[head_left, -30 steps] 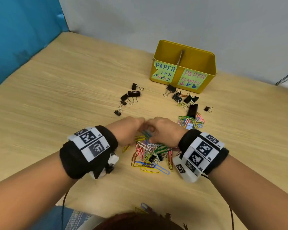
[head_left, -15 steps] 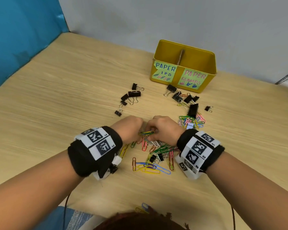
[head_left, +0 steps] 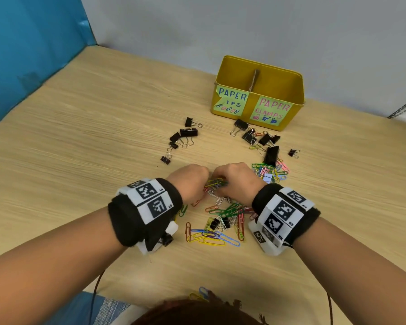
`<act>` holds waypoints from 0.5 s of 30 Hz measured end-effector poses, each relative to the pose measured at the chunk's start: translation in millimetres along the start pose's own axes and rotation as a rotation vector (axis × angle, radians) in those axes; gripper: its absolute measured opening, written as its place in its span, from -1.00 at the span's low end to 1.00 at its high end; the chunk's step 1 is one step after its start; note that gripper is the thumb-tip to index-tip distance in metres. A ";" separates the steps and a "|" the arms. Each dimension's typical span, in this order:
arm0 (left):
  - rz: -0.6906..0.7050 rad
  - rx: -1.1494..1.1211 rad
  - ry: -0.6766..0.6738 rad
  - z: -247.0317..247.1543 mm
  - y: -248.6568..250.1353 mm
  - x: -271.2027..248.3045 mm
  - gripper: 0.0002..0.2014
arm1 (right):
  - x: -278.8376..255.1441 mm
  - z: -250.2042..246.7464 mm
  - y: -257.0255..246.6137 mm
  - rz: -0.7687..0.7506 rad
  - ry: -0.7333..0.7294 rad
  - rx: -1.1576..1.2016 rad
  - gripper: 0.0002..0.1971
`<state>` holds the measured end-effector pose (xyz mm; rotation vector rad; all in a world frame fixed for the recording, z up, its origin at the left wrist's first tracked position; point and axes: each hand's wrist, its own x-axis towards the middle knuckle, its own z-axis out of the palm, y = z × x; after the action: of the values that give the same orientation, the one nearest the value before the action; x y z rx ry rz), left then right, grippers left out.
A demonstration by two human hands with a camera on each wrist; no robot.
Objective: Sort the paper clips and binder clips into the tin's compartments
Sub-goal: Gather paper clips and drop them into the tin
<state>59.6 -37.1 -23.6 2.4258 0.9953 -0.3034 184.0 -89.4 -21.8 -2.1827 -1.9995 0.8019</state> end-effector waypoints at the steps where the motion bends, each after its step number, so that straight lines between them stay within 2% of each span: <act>1: 0.002 -0.005 -0.011 -1.0 0.0 1.1 -0.80 | -0.4 -1.0 1.9 0.013 0.005 0.011 -0.64; 5: 0.019 0.043 0.020 -1.9 -1.9 4.8 -0.85 | 2.3 -6.0 11.6 0.091 0.024 0.122 -0.69; 10: -0.047 -0.029 0.037 -9.8 -16.4 14.9 -0.82 | 9.9 -8.5 32.6 0.292 -0.038 0.796 -0.82; 12: -0.072 -0.099 0.025 -17.1 -22.7 19.3 -0.82 | 11.4 -13.5 38.7 0.313 -0.019 0.936 -0.84; 15: -0.087 -0.287 0.045 -38.1 -25.4 31.0 -0.86 | 17.8 -37.5 41.2 0.309 0.033 1.020 -0.81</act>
<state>64.2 16.8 -12.0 2.1433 1.0860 -0.1253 237.3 -67.9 -11.5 -1.7983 -0.8519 1.3892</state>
